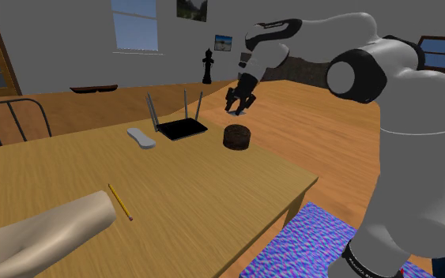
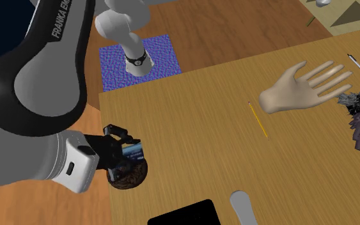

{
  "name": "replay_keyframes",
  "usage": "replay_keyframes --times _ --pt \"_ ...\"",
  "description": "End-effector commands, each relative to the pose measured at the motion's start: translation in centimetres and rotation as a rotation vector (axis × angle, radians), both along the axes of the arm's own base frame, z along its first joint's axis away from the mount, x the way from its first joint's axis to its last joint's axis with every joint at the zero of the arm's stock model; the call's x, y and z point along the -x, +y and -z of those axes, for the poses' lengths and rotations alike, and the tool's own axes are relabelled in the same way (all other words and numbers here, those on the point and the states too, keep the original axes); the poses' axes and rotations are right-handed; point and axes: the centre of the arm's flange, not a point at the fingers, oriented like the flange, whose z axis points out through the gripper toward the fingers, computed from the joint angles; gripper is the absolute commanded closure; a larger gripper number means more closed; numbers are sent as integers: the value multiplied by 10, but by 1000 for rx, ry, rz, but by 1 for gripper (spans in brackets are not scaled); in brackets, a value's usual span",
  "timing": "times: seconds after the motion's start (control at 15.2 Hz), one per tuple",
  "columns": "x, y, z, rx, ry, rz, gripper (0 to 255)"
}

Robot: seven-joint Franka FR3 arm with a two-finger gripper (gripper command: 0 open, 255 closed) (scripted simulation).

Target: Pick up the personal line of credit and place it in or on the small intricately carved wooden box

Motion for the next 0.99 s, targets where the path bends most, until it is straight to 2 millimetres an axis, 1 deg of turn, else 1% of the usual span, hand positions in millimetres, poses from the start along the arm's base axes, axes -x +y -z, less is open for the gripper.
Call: replay_keyframes --times 0.0,0.13,0.92 --pt "-8 -25 -3 -1 1 -2 255" --pt "-16 -47 -6 -1 1 -2 255" --pt "-16 -47 57 -1 1 -2 255"
